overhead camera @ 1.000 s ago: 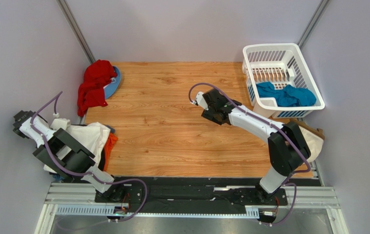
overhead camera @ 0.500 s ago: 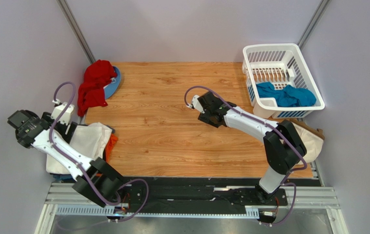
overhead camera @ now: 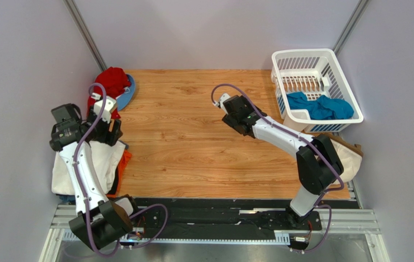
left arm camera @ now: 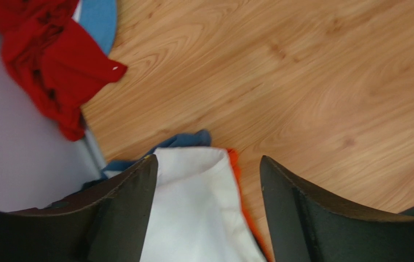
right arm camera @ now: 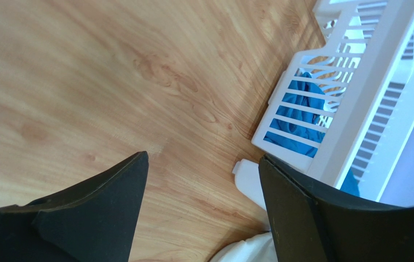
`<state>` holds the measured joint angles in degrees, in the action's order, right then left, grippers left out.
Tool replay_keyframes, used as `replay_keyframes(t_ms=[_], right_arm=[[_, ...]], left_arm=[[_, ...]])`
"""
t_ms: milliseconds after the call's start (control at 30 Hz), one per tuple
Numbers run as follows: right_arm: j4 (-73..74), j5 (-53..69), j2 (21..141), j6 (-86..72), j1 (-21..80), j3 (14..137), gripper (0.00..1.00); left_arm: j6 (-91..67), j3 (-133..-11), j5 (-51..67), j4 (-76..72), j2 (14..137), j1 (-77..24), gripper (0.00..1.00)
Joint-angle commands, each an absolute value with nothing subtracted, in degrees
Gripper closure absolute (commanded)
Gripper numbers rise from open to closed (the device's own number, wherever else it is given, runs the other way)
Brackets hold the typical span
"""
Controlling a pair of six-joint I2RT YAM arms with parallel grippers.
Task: Fold and stack the t-shirts
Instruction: Neatly place the folded tshirt to the corner
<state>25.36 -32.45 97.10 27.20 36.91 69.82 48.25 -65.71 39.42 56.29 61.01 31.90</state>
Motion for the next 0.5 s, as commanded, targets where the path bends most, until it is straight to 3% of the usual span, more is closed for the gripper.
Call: replay_keyframes(t_ms=[0,100,267,467], right_arm=[[21.0,-32.0,94.6,17.6,32.2,75.0,0.21],[20.3,-29.9,93.1,14.7,29.9,75.5,0.21],[18.1,-28.5,90.5,11.9,28.2,74.2,0.21],[16.9,-29.2,87.5,10.4,28.3,72.3,0.23]], left_arm=[[21.9,-63.5,37.9,38.3,63.8,20.5,0.28],[10.8,-64.0,30.5,28.4,66.1,12.0,0.27],[5.6,-67.7,13.2,18.8,73.1,-4.3,0.24],[5.9,-73.4,1.9,17.2,84.5,-12.6,0.23]])
